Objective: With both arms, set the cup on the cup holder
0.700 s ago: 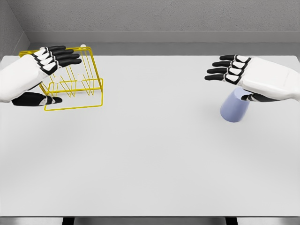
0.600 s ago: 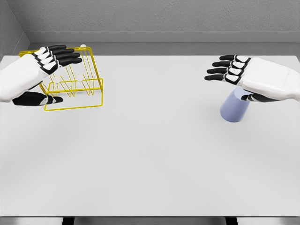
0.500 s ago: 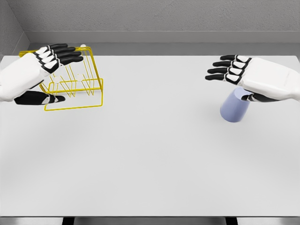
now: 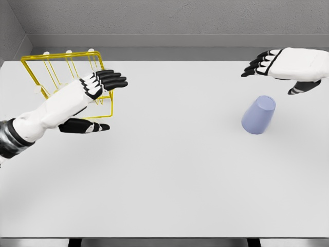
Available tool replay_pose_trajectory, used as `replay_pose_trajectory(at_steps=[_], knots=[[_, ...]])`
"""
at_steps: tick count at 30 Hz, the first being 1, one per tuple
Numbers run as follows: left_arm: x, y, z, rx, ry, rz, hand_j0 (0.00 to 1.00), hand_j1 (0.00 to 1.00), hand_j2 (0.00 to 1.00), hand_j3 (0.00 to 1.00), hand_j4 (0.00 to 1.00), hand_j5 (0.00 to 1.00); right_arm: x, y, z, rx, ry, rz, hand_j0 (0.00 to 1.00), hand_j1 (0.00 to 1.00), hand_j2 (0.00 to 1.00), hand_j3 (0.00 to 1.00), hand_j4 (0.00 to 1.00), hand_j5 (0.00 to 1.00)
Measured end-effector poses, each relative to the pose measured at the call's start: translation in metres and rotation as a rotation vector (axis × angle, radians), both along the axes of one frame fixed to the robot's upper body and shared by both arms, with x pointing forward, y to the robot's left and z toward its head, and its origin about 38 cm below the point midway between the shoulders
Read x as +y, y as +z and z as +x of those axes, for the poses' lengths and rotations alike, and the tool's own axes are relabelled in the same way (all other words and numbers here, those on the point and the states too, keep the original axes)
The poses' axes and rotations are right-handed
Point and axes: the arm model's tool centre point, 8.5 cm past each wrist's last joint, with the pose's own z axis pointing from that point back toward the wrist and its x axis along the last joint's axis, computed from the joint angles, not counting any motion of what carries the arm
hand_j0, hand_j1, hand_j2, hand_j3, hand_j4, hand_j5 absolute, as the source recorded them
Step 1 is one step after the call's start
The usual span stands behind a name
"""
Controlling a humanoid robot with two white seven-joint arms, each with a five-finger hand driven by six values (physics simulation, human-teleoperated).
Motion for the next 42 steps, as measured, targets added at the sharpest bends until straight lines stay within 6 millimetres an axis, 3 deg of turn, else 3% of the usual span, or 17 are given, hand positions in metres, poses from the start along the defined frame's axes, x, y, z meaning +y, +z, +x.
replay_pose_trajectory(at_steps=[5, 8, 12, 17, 23, 42], knots=[[-0.032, -0.023, -0.011, 0.154, -0.124, -0.127, 1.00, 1.00, 1.00, 1.00, 1.00, 1.00, 0.001, -0.040, 0.016, 0.058, -0.032, -0.077, 1.00, 1.00, 1.00, 1.00, 1.00, 1.00], [-0.055, -0.035, -0.020, 0.279, -0.220, -0.221, 1.00, 1.00, 1.00, 1.00, 1.00, 1.00, -0.002, -0.047, 0.021, 0.061, -0.051, -0.115, 1.00, 1.00, 1.00, 1.00, 1.00, 1.00], [-0.067, -0.050, -0.028, 0.425, -0.264, -0.319, 1.00, 1.00, 1.00, 1.00, 1.00, 1.00, -0.002, -0.057, 0.021, 0.070, -0.054, -0.145, 1.00, 1.00, 1.00, 1.00, 1.00, 1.00], [-0.068, -0.063, -0.010, 0.735, -0.148, -0.445, 1.00, 1.00, 1.00, 1.00, 1.00, 1.00, 0.001, -0.068, 0.019, 0.090, -0.041, -0.170, 1.00, 1.00, 1.00, 1.00, 1.00, 1.00], [-0.066, -0.081, 0.002, 0.966, -0.019, -0.427, 1.00, 1.00, 1.00, 1.00, 1.00, 1.00, 0.018, -0.080, 0.018, 0.099, 0.001, -0.194, 1.00, 1.00, 1.00, 1.00, 1.00, 1.00], [-0.050, -0.106, 0.008, 1.089, 0.105, -0.396, 1.00, 1.00, 1.00, 1.00, 1.00, 1.00, 0.013, -0.088, 0.019, 0.109, -0.011, -0.229, 0.97, 0.97, 0.97, 0.97, 0.97, 0.97]])
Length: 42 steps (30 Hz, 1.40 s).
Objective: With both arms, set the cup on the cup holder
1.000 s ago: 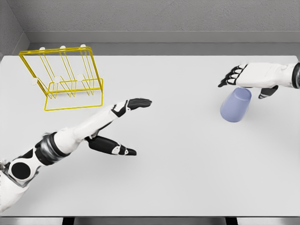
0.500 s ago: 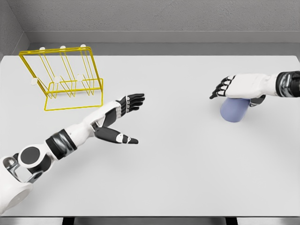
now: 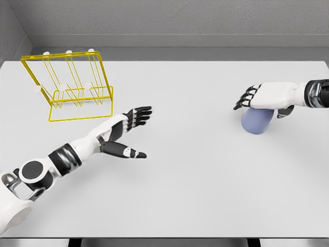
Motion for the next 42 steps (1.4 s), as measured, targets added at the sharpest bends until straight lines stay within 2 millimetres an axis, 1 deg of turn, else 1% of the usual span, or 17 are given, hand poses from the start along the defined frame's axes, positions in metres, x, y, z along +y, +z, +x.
replay_pose_trajectory(at_steps=[1, 3, 4, 5, 13, 16, 18, 20, 25, 28, 31, 32, 38, 40, 42], knots=[[0.002, -0.001, 0.001, 0.003, 0.007, 0.003, 1.00, 1.00, 1.00, 1.00, 1.00, 1.00, 0.000, 0.000, 0.000, 0.000, 0.000, 0.000, 0.94, 0.94, 0.94, 0.94, 0.94, 0.94], [0.005, -0.004, 0.003, 0.007, 0.017, 0.006, 1.00, 1.00, 1.00, 1.00, 1.00, 1.00, 0.000, 0.000, 0.000, 0.000, 0.000, 0.000, 0.90, 0.90, 0.90, 0.90, 0.90, 0.90], [0.006, -0.004, 0.005, 0.008, 0.022, 0.008, 1.00, 1.00, 1.00, 1.00, 1.00, 1.00, 0.000, 0.001, 0.000, -0.002, 0.000, -0.001, 0.86, 0.86, 0.86, 0.86, 0.86, 0.86], [0.007, -0.006, 0.005, 0.011, 0.027, 0.009, 1.00, 1.00, 1.00, 1.00, 1.00, 1.00, -0.001, 0.001, 0.000, -0.002, -0.001, -0.002, 0.83, 0.83, 0.83, 0.83, 0.83, 0.83], [0.010, -0.010, 0.008, 0.020, 0.041, 0.015, 1.00, 1.00, 1.00, 1.00, 1.00, 1.00, -0.002, -0.001, 0.000, -0.007, -0.006, -0.023, 0.83, 0.83, 0.83, 0.83, 0.83, 0.83], [0.012, -0.011, 0.010, 0.021, 0.046, 0.018, 1.00, 1.00, 1.00, 1.00, 1.00, 1.00, -0.002, -0.001, 0.000, -0.006, -0.009, -0.023, 0.76, 0.76, 0.76, 0.76, 0.76, 0.76], [0.011, -0.013, 0.012, 0.025, 0.051, 0.017, 1.00, 1.00, 1.00, 1.00, 1.00, 1.00, -0.002, -0.001, 0.000, -0.010, -0.011, -0.022, 0.74, 0.74, 0.74, 0.74, 0.74, 0.74], [0.011, -0.016, 0.012, 0.031, 0.054, 0.016, 1.00, 1.00, 1.00, 1.00, 1.00, 1.00, -0.002, -0.001, 0.000, -0.011, -0.012, -0.022, 0.65, 0.65, 0.65, 0.65, 0.65, 0.65], [0.010, -0.019, 0.012, 0.038, 0.057, 0.013, 1.00, 1.00, 1.00, 1.00, 1.00, 1.00, -0.003, -0.001, 0.000, -0.013, -0.012, -0.027, 0.61, 0.61, 0.61, 0.61, 0.61, 0.61], [0.009, -0.019, 0.012, 0.039, 0.058, 0.012, 1.00, 1.00, 1.00, 1.00, 1.00, 1.00, -0.004, 0.001, 0.000, -0.015, -0.007, -0.036, 0.61, 0.61, 0.61, 0.61, 0.61, 0.61], [0.009, -0.020, 0.012, 0.041, 0.058, 0.012, 1.00, 1.00, 1.00, 1.00, 1.00, 1.00, -0.006, 0.006, -0.001, -0.026, 0.000, -0.046, 0.60, 0.60, 0.60, 0.60, 0.60, 0.60], [0.008, -0.021, 0.012, 0.042, 0.058, 0.011, 1.00, 1.00, 1.00, 1.00, 1.00, 1.00, -0.005, 0.008, -0.002, -0.031, 0.007, -0.048, 0.56, 0.56, 0.56, 0.56, 0.56, 0.56], [0.008, -0.022, 0.012, 0.046, 0.060, 0.010, 1.00, 1.00, 1.00, 1.00, 1.00, 1.00, 0.001, 0.025, -0.012, -0.069, 0.053, -0.053, 0.56, 0.56, 0.56, 0.56, 0.56, 0.56], [0.008, -0.022, 0.012, 0.044, 0.061, 0.009, 1.00, 1.00, 1.00, 1.00, 1.00, 1.00, 0.005, 0.030, -0.015, -0.084, 0.073, -0.053, 0.56, 0.56, 0.56, 0.56, 0.56, 0.56], [0.009, -0.022, 0.012, 0.044, 0.061, 0.009, 1.00, 1.00, 1.00, 1.00, 1.00, 1.00, 0.014, 0.035, -0.021, -0.100, 0.105, -0.052, 0.56, 0.56, 0.56, 0.56, 0.56, 0.56]])
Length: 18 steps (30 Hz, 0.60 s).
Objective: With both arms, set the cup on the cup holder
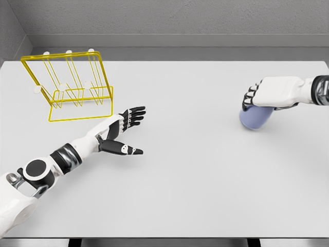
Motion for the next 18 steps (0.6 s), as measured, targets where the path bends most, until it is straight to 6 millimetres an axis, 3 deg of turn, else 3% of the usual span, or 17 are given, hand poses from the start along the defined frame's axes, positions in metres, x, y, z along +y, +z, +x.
replay_pose_trajectory(at_steps=[9, 18], knots=[[0.001, 0.001, 0.001, -0.002, 0.001, 0.000, 1.00, 1.00, 1.00, 1.00, 1.00, 1.00, 0.047, 0.016, -0.027, -0.050, 0.169, 0.016, 0.56, 0.56, 0.56, 0.56, 0.56, 0.56], [0.000, 0.001, 0.000, -0.003, 0.000, -0.002, 1.00, 1.00, 1.00, 1.00, 1.00, 1.00, 0.082, 0.019, -0.036, -0.058, 0.264, 0.069, 0.56, 0.56, 0.56, 0.56, 0.56, 0.56]])
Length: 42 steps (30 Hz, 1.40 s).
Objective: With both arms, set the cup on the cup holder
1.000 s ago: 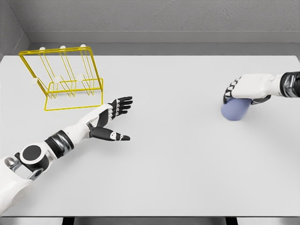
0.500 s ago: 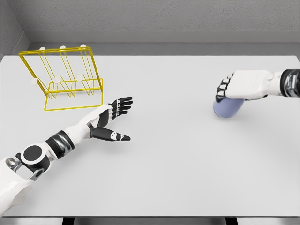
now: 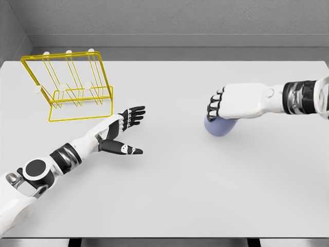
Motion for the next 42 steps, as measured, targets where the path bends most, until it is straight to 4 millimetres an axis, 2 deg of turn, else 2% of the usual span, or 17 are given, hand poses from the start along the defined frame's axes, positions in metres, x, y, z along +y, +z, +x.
replay_pose_trajectory(at_steps=[14, 26, 28, 30, 32, 34, 35, 42], knots=[[0.001, 0.001, 0.000, -0.003, 0.004, -0.003, 1.00, 1.00, 1.00, 1.00, 1.00, 1.00, 0.061, -0.007, -0.006, 0.024, 0.131, 0.084, 0.57, 0.57, 0.57, 0.57, 0.57, 0.57], [0.001, 0.000, 0.000, -0.001, 0.005, -0.003, 1.00, 1.00, 1.00, 1.00, 1.00, 1.00, 0.087, -0.017, -0.014, 0.053, 0.191, 0.104, 0.59, 0.59, 0.59, 0.59, 0.59, 0.59], [0.001, 0.000, 0.000, -0.001, 0.005, -0.003, 1.00, 1.00, 1.00, 1.00, 1.00, 1.00, 0.088, -0.018, -0.014, 0.056, 0.194, 0.103, 0.68, 0.68, 0.68, 0.68, 0.68, 0.68], [0.001, 0.000, 0.000, -0.001, 0.005, -0.003, 1.00, 1.00, 1.00, 1.00, 1.00, 1.00, 0.089, -0.018, -0.014, 0.057, 0.196, 0.102, 0.84, 0.84, 0.84, 0.84, 0.84, 0.84], [0.001, -0.001, 0.000, 0.001, 0.005, -0.003, 1.00, 1.00, 1.00, 1.00, 1.00, 1.00, 0.089, -0.018, -0.014, 0.056, 0.196, 0.101, 0.93, 0.93, 0.93, 0.93, 0.93, 0.93], [0.001, -0.001, 0.000, 0.001, 0.005, -0.003, 1.00, 1.00, 1.00, 1.00, 1.00, 1.00, 0.089, -0.019, -0.014, 0.055, 0.196, 0.100, 0.94, 0.94, 0.94, 0.94, 0.94, 0.94], [0.001, -0.001, 0.000, 0.001, 0.005, -0.003, 1.00, 1.00, 1.00, 1.00, 1.00, 1.00, 0.089, -0.019, -0.014, 0.055, 0.196, 0.099, 0.99, 0.99, 0.99, 0.99, 0.99, 0.99], [0.001, 0.000, 0.000, 0.001, 0.005, -0.002, 1.00, 1.00, 1.00, 1.00, 1.00, 1.00, 0.087, -0.016, -0.013, 0.046, 0.191, 0.102, 1.00, 1.00, 1.00, 1.00, 1.00, 1.00]])
